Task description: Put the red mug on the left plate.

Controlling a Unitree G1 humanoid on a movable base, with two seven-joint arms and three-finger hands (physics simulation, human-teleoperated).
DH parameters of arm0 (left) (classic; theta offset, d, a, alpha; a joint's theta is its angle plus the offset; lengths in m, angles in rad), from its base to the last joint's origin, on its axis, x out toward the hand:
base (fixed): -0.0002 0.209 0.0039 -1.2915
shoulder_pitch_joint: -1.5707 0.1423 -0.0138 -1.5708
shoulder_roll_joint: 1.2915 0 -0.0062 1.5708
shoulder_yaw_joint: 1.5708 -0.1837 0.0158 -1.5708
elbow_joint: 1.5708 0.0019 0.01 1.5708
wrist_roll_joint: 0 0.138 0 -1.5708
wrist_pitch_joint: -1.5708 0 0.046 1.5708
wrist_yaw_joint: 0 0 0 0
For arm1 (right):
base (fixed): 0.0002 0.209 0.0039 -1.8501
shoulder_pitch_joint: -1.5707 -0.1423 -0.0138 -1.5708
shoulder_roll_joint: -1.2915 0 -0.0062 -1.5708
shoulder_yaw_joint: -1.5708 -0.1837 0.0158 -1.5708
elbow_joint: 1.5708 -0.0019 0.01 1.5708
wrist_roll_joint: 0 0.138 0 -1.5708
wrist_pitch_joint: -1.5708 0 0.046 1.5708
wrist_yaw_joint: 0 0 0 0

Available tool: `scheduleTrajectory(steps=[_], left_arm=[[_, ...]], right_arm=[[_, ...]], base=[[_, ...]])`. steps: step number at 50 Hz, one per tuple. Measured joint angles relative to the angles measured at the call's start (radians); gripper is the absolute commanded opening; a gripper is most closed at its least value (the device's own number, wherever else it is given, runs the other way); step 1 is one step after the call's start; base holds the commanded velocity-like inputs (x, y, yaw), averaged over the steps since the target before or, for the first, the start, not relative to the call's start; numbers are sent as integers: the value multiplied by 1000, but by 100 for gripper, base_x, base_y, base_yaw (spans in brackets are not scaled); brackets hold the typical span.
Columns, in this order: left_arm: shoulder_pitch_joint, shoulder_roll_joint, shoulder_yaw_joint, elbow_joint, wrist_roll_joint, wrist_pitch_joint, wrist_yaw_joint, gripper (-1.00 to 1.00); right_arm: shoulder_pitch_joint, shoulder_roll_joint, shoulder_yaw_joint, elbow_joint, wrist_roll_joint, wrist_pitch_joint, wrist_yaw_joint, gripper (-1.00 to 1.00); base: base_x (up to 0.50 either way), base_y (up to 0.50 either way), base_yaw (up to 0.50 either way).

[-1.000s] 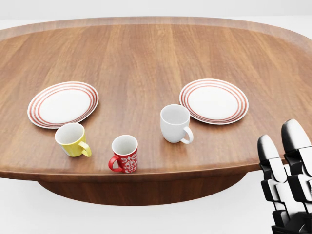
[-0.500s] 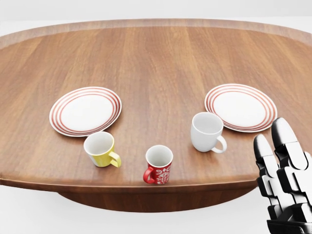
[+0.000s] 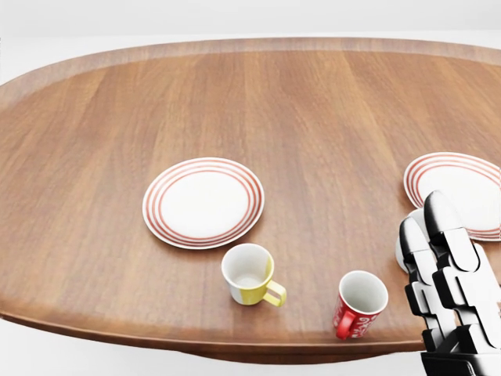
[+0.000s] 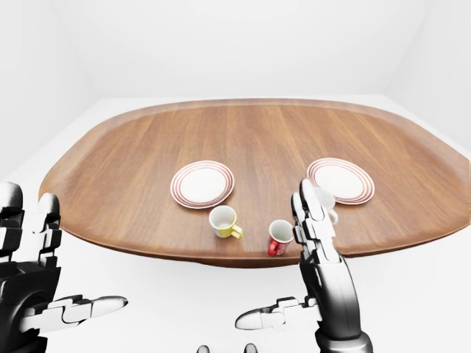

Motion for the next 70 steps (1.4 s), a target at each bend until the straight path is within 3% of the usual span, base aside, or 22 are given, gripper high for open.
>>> scheduleTrajectory(steps=[22,41,70], left_arm=[[7,13,-17,1,4,0,6,100],[11,17,-24,0,3,0,7,100],[11,27,-37,8,10,0,16,100]], right_arm=[[-5,-12,13,12,-6,-6,-6,100],[-32,-11,9,28,-13,31,-32,100],[-25,-27,24,32,5,6,-5,100]], base=[[28,49,0],[1,1,0],[49,21,0]])
